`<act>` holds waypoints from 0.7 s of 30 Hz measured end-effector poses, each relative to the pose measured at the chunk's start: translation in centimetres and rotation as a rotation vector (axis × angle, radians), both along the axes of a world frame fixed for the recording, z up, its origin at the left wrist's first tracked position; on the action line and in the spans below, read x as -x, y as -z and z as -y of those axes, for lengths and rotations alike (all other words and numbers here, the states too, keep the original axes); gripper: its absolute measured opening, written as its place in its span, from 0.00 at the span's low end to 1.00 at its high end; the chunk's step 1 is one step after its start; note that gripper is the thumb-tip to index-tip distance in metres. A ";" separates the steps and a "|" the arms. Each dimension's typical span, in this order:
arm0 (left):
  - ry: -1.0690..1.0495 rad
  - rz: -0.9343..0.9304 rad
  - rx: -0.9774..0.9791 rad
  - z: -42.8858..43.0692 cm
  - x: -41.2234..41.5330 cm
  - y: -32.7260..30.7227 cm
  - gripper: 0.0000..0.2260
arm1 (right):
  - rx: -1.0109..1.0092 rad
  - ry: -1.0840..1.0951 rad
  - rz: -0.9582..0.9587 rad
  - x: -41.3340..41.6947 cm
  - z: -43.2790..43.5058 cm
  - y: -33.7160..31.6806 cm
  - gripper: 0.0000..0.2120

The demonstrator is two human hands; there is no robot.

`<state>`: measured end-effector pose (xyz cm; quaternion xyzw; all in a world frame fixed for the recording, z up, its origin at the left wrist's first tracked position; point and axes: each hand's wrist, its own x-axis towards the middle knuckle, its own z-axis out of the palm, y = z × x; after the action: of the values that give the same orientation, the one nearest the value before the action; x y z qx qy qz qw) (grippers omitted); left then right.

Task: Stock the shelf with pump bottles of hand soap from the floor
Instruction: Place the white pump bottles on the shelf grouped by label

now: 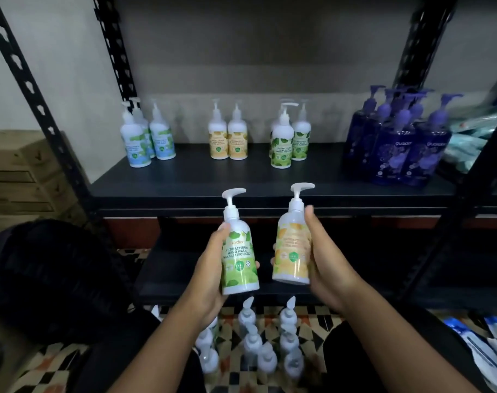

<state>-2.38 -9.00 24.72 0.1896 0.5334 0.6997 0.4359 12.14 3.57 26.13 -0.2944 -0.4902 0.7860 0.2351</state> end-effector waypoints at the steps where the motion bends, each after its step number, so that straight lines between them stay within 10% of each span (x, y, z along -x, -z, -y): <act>1: 0.003 -0.024 0.000 0.1 -0.1 0.0 0.16 | -0.020 -0.002 -0.001 -0.1 0.0 -0.1 0.27; 21: -0.260 -0.365 -0.160 -4.3 4.4 -4.7 0.15 | -0.428 0.118 0.037 4.6 -4.6 -4.4 0.32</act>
<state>-6.79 -4.67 29.38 0.2766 0.5661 0.7441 0.2221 7.49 8.13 30.50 -0.2803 -0.6322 0.6432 0.3288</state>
